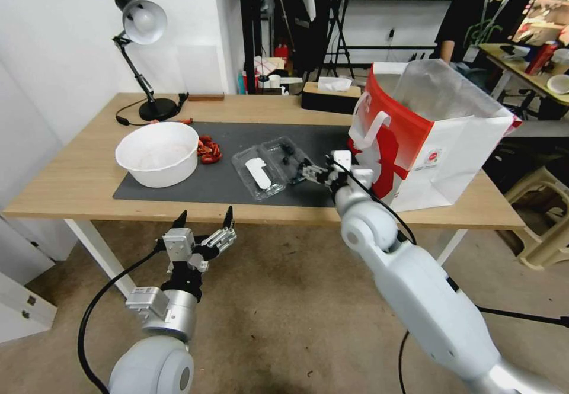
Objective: Close the takeout container lid, then place the container into the takeout bag.
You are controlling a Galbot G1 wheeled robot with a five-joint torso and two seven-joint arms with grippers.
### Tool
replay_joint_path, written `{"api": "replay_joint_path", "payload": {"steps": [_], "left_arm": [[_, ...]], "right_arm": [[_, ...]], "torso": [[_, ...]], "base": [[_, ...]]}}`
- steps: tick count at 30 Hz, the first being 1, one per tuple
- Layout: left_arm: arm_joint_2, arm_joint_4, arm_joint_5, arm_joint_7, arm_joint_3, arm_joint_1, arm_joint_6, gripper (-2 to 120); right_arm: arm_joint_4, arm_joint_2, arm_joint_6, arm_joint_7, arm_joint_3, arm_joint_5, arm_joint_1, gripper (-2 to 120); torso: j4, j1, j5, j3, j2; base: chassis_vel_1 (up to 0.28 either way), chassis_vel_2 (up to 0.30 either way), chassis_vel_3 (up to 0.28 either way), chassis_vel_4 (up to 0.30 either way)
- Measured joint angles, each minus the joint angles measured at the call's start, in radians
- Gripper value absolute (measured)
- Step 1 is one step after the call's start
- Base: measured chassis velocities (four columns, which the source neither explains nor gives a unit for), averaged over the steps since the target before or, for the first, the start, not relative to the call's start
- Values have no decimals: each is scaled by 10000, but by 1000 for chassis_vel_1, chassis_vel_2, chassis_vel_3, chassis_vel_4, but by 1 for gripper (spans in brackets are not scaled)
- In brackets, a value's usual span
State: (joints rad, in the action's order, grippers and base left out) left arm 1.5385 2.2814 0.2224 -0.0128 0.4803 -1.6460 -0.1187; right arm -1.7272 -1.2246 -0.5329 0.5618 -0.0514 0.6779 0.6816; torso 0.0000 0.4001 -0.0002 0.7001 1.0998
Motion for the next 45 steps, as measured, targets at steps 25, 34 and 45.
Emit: {"api": "replay_joint_path", "payload": {"steps": [25,34,45], "left_arm": [[-83,-156,38,-111,60,25,149,100],[-87,-208,35,-121,60,23,250,100],[-108,-307,32,-158,43,46,364,100]], "right_arm": [[591,-536,-1888,1165,300,956,-488,100],[589,-594,-1979,1345,436,1170,-454,100],[306,-541,-1989,1578,566,1422,-248,100]], "torso": [[0,-1,2,-1,0],[0,-1,2,-1,0],[0,-1,2,-1,2]], "base": [[0,0,0,0],[0,0,0,0],[0,0,0,0]]}}
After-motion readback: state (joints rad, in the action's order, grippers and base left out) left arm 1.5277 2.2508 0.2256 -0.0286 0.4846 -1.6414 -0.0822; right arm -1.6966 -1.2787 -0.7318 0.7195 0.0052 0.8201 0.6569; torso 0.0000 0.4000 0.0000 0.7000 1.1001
